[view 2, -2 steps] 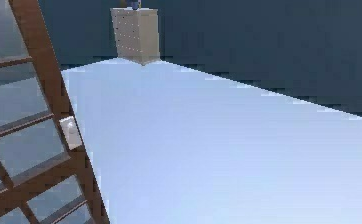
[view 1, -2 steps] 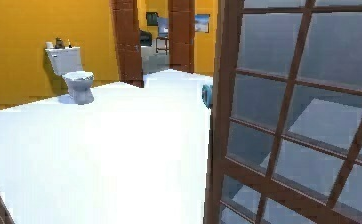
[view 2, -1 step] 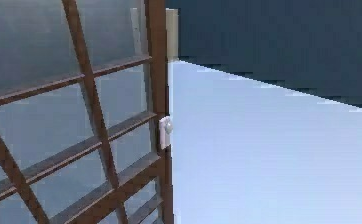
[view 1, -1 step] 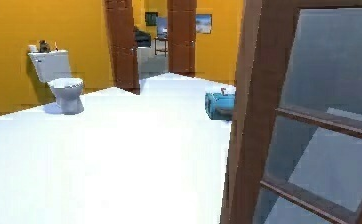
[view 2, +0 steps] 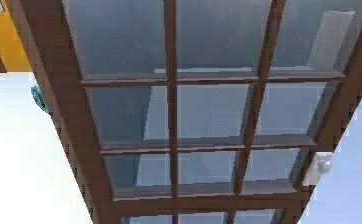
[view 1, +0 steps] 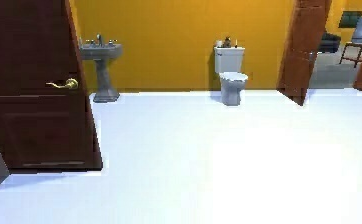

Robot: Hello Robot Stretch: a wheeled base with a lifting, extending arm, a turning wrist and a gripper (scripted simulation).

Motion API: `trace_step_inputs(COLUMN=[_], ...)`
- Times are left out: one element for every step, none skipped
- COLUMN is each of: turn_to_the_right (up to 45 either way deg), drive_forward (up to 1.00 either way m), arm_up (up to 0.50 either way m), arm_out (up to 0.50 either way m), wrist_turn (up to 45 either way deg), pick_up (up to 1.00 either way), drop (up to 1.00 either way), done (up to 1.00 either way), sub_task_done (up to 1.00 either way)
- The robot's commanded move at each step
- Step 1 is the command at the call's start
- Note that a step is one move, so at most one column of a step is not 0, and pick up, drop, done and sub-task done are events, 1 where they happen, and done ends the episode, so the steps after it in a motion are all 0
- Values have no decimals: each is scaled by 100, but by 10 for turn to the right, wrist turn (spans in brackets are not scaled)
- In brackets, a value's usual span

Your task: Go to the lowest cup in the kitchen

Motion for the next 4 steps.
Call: trace_step_inputs(turn_to_the_right=[0,-450,-210,-30], drive_forward=[45,0,0,0], arm_up=[0,0,0,0], arm_out=[0,0,0,0], wrist_turn=[0,0,0,0], pick_up=[0,0,0,0], drop=[0,0,0,0], done=[0,0,0,0], sub_task_done=[0,0,0,0])
